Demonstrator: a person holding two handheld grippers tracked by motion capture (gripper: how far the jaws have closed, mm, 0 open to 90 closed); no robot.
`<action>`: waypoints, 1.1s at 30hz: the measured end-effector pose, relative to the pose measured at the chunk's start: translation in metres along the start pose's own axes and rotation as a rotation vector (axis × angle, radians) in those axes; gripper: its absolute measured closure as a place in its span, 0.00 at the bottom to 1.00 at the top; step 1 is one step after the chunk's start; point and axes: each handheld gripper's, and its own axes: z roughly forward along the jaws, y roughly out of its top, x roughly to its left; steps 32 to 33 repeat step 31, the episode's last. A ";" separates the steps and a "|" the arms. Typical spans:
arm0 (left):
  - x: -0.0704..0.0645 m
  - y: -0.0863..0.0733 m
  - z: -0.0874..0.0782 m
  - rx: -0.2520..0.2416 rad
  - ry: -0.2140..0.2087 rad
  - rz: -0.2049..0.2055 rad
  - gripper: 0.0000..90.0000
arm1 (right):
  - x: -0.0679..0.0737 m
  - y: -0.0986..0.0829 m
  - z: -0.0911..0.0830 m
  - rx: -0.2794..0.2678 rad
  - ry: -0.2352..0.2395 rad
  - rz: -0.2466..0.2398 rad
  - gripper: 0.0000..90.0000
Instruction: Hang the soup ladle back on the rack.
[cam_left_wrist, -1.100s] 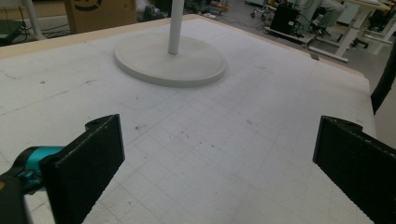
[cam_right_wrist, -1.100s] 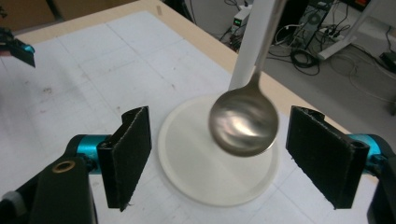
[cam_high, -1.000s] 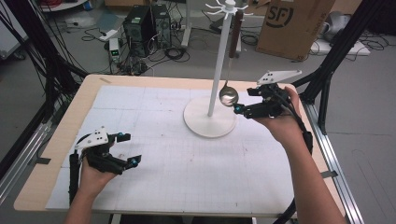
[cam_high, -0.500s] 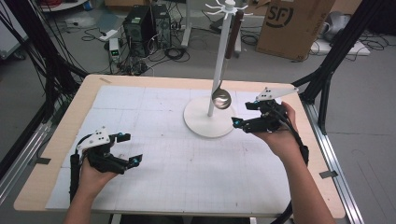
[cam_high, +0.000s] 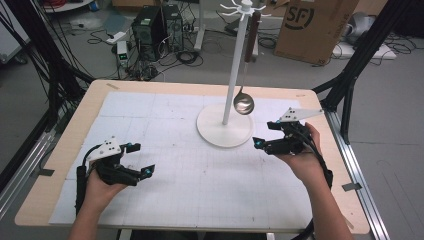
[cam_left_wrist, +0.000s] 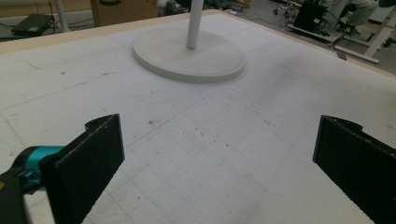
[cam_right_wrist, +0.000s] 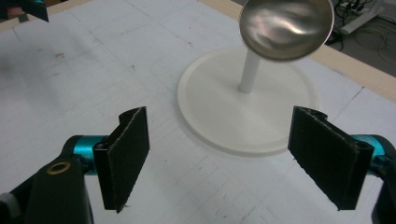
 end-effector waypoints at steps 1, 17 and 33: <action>0.000 0.000 0.000 -0.001 0.001 0.000 0.03 | 0.001 -0.004 0.000 0.002 0.004 0.005 0.22; 0.000 -0.001 0.002 0.018 0.006 -0.001 0.02 | 0.003 -0.048 0.011 0.018 0.028 0.057 0.21; 0.000 -0.002 0.004 0.036 0.026 0.002 0.02 | 0.008 -0.056 0.015 0.014 0.046 0.062 0.21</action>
